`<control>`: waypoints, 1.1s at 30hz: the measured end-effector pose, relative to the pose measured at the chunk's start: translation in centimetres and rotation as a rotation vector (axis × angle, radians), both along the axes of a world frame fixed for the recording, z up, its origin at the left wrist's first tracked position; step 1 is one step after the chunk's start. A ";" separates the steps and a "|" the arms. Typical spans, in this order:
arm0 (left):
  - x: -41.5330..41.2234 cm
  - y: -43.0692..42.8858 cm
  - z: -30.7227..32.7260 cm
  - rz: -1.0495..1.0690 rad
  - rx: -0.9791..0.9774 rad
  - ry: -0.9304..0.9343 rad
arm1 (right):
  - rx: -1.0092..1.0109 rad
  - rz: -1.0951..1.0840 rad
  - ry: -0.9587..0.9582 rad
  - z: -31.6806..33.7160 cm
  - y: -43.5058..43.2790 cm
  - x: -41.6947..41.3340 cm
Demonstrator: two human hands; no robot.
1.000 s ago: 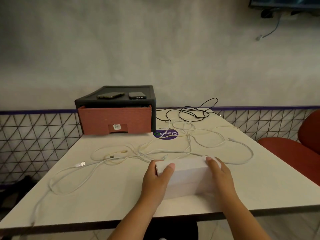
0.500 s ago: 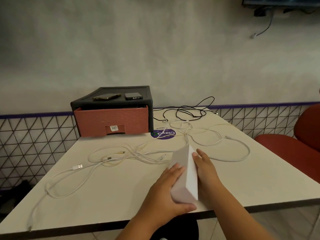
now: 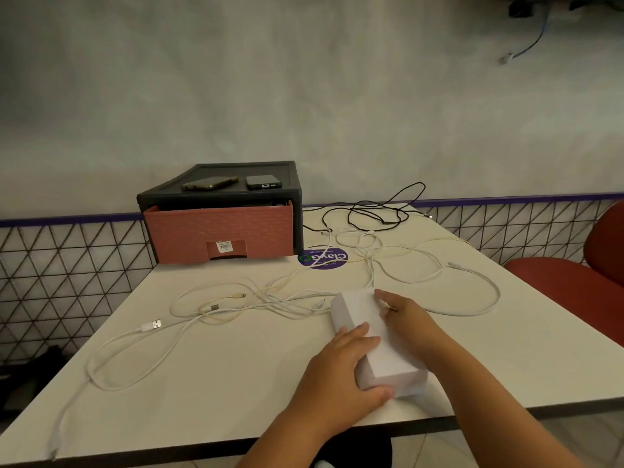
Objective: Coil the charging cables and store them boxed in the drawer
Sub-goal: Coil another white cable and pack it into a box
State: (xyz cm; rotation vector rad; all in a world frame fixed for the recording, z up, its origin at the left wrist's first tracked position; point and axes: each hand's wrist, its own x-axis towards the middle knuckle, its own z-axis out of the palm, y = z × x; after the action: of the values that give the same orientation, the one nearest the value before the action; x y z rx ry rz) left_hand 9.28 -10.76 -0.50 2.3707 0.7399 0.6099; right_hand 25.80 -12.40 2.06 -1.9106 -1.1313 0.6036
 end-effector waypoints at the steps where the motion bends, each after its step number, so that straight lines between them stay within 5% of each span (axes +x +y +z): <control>1: 0.1 0.1 0.0 -0.005 0.000 0.000 | -0.017 0.011 -0.062 0.0 0.2 0.1; 9: -0.9 4.3 1.5 0.010 -0.279 -0.186 | -0.076 0.063 -0.381 1.3 2.7 0.7; 14: -2.5 10.5 4.8 0.219 -0.367 -0.456 | 0.023 0.057 -0.398 4.1 5.8 0.7; 22: -3.5 22.6 8.2 0.520 -1.098 -1.059 | 0.074 0.135 -0.471 7.6 18.3 -0.3; 27: -3.5 28.2 7.1 0.662 -1.266 -1.168 | 0.162 0.090 -0.463 8.8 25.3 -0.8; 33: -2.5 32.1 5.3 0.567 -1.343 -1.327 | 0.219 0.003 -0.435 9.0 30.0 -0.9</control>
State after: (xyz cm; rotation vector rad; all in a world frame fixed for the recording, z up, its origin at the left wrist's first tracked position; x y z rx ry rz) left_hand 6.76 21.37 4.77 0.2873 0.7260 1.1657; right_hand 24.93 17.61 11.06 -1.8945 -1.4057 0.0537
